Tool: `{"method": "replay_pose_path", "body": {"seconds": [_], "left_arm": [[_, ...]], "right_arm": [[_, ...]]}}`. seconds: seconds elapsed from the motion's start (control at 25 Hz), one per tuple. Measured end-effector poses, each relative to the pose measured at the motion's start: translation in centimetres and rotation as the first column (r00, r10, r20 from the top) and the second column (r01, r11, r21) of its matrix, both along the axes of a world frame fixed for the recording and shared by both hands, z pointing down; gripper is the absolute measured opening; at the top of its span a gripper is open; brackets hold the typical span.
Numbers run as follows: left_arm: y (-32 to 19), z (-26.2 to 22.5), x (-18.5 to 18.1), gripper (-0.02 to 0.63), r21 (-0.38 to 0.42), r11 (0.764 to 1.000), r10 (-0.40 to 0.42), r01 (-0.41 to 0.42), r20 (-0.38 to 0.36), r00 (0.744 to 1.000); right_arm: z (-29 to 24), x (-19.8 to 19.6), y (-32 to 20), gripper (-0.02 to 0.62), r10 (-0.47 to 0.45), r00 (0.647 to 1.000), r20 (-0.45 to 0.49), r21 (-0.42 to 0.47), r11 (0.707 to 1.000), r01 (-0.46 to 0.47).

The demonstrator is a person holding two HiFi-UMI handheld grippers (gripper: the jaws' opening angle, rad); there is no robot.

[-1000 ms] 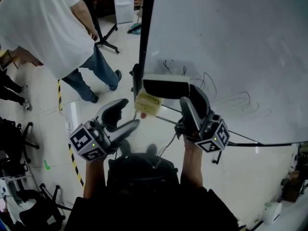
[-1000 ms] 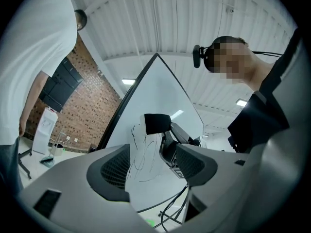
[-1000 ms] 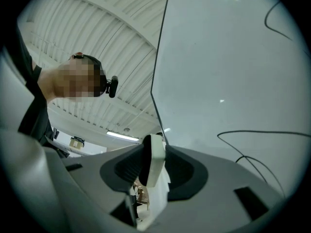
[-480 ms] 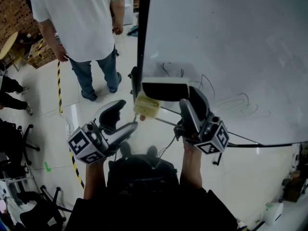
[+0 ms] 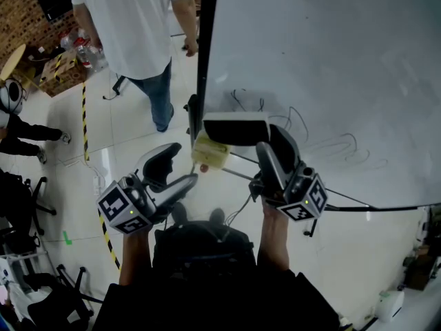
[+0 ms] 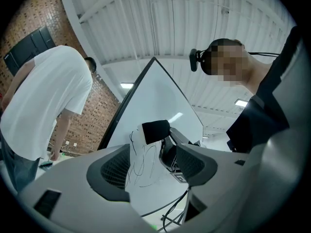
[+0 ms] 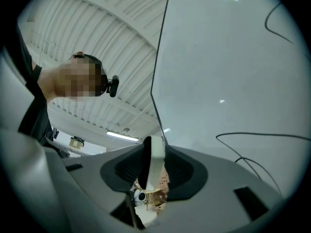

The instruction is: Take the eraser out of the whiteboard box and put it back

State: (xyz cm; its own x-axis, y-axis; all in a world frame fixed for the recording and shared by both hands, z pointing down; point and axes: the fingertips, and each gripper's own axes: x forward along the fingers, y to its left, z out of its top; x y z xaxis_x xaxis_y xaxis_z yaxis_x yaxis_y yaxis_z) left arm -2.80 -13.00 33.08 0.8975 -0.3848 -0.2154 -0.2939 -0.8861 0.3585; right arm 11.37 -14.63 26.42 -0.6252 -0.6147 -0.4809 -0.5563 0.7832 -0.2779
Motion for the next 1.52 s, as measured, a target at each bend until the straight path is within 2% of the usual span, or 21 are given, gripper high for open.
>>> {"method": "replay_pose_path", "body": {"seconds": [0.36, 0.72, 1.24, 1.52], "left_arm": [[-0.1, 0.4, -0.1, 0.293, -0.009, 1.0, -0.009, 0.009, 0.006, 1.0], [-0.1, 0.9, -0.3, 0.293, -0.021, 1.0, -0.015, 0.015, 0.001, 1.0], [-0.3, 1.5, -0.7, 0.293, -0.038, 0.999, -0.022, 0.023, 0.024, 0.999], [-0.5, 2.0, -0.7, 0.293, -0.049, 0.998, -0.025, 0.027, 0.029, 0.999]], "right_arm": [[1.1, -0.2, -0.4, 0.152, 0.017, 0.999, -0.044, -0.025, 1.0, -0.019], [3.2, -0.7, -1.1, 0.152, 0.034, 0.989, -0.145, -0.062, 0.997, -0.043], [7.1, -1.7, -2.5, 0.152, 0.022, 0.954, -0.3, -0.134, 0.989, -0.065], [9.6, -2.6, -3.2, 0.152, 0.0, 0.92, -0.393, -0.164, 0.984, -0.07]]}}
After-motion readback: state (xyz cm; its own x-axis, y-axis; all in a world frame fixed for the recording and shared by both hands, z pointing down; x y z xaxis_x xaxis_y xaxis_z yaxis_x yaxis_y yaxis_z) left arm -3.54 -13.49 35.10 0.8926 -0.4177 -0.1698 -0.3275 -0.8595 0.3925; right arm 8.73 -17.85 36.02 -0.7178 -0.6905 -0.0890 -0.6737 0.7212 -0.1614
